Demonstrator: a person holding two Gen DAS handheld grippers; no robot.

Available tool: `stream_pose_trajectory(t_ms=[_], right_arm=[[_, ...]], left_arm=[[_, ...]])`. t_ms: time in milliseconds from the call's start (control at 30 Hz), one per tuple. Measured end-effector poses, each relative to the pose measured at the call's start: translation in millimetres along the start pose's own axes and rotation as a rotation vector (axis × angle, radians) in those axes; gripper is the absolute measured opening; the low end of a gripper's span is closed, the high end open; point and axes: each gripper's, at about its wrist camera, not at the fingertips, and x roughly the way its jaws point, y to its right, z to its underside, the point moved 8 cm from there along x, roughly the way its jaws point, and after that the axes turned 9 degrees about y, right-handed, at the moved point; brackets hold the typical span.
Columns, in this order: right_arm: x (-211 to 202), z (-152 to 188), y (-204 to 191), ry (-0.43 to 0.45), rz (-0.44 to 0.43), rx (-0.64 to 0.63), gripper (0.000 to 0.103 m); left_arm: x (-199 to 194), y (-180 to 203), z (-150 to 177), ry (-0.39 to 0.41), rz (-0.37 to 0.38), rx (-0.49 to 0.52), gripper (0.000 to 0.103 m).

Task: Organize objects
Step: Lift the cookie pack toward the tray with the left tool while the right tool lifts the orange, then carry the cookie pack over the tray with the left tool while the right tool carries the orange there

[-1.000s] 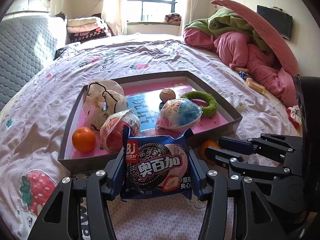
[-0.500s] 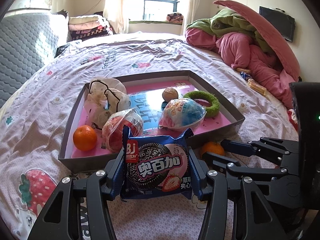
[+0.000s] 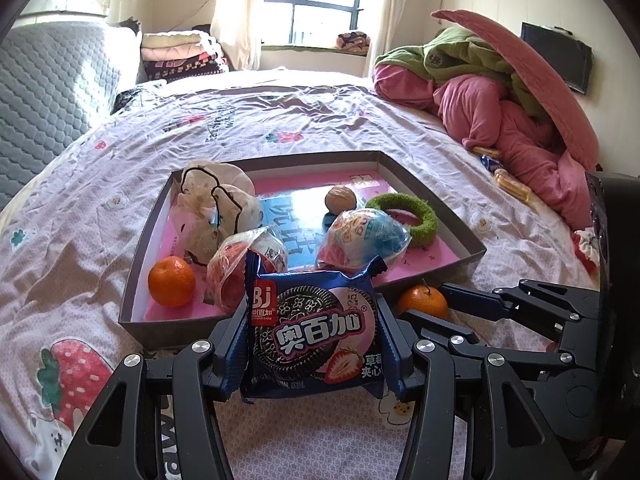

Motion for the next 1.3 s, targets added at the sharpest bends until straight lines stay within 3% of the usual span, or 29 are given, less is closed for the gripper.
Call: stream_pose_trajectory(t_ms=[767, 1300], right_arm=[[-18.1, -28.7, 2.8, 0.099, 0.022, -0.011, 0.035], [-14.8, -49.5, 25.5, 0.140, 0.044, 0.066, 0.035]], left_arm=[[-4.1, -10.4, -20.9, 0.048, -0.007, -0.069, 0.056], [3.1, -1.2, -25.0, 0.051, -0.008, -0.066, 0.056]])
